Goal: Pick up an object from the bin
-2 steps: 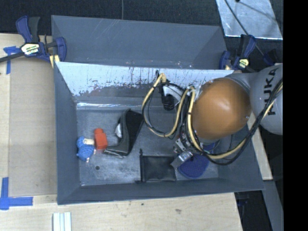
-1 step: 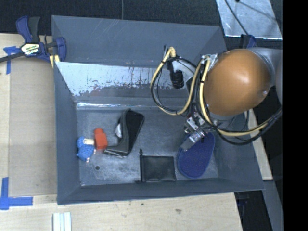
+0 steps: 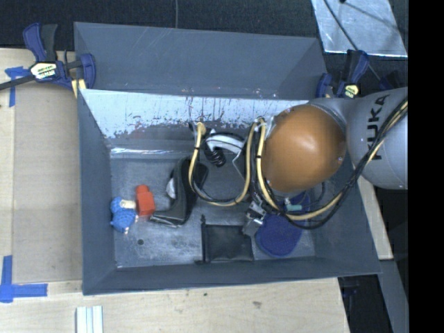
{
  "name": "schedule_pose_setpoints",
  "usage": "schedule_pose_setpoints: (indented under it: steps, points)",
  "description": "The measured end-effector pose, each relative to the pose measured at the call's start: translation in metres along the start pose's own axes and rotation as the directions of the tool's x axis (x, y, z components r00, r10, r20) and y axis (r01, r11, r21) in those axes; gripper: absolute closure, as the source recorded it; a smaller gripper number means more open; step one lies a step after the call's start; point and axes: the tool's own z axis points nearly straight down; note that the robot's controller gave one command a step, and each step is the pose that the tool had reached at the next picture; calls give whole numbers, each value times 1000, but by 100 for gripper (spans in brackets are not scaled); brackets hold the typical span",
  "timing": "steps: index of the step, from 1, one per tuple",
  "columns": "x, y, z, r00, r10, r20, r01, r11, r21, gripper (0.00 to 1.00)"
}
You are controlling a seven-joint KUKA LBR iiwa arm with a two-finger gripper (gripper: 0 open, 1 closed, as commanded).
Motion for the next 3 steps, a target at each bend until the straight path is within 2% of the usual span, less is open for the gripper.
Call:
schedule_pose_setpoints:
  steps: [1, 2, 3]
  points:
    - [29, 29, -1, 895, -447, -1, 447, 895, 0, 100]
    - [19, -34, -2, 899, -438, -3, 438, 899, 2, 100]
    - [20, -30, -1, 902, -432, 1, 432, 902, -3, 0]
